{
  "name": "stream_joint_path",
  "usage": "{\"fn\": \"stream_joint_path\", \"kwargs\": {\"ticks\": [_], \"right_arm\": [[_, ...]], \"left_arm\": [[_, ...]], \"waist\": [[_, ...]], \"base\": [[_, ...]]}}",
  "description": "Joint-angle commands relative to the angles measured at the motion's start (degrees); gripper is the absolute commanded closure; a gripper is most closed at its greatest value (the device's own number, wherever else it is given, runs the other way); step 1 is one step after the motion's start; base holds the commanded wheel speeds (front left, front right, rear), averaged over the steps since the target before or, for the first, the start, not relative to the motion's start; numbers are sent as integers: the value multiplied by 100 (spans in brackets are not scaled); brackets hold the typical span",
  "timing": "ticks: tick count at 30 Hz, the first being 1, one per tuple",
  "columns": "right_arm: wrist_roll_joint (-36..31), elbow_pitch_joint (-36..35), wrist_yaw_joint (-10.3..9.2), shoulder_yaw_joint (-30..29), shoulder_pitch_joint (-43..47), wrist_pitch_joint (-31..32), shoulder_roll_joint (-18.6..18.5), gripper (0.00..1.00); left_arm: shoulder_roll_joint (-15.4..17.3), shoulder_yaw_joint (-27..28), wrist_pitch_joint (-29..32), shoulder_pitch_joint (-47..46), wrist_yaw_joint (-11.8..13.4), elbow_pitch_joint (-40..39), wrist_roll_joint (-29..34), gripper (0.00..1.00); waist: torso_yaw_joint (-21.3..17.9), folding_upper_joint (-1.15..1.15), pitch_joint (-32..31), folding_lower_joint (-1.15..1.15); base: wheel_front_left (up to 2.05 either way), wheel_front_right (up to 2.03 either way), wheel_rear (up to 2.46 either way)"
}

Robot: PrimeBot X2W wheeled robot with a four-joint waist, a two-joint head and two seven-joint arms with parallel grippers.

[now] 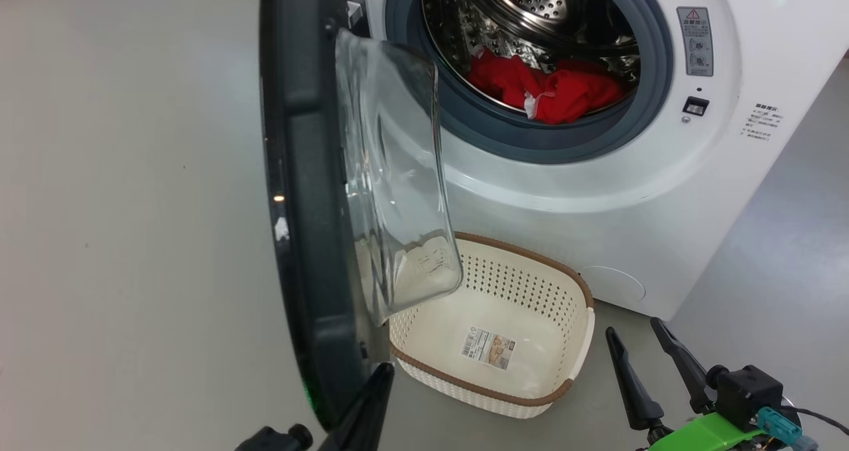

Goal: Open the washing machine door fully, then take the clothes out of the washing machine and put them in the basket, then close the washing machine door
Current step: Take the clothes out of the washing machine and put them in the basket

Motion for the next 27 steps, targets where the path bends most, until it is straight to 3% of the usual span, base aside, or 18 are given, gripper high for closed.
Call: {"fn": "stream_joint_path", "kwargs": {"ticks": [1,9,27], "right_arm": [[-18,-144,37,118,-120,-53,-47,0],[-10,-152,37,112,-129,-53,-44,0],[-45,-169,37,97,-269,-54,-117,0]], "left_arm": [[20,368,-28,-261,87,-80,17,100],[20,1147,-28,-165,157,-46,184,100],[218,3137,-28,-695,-24,459,513,100]], "waist": [[2,0,6,0],[27,0,40,0],[-31,0,298,0]], "base": [[0,0,0],[0,0,0],[0,0,0]]}}
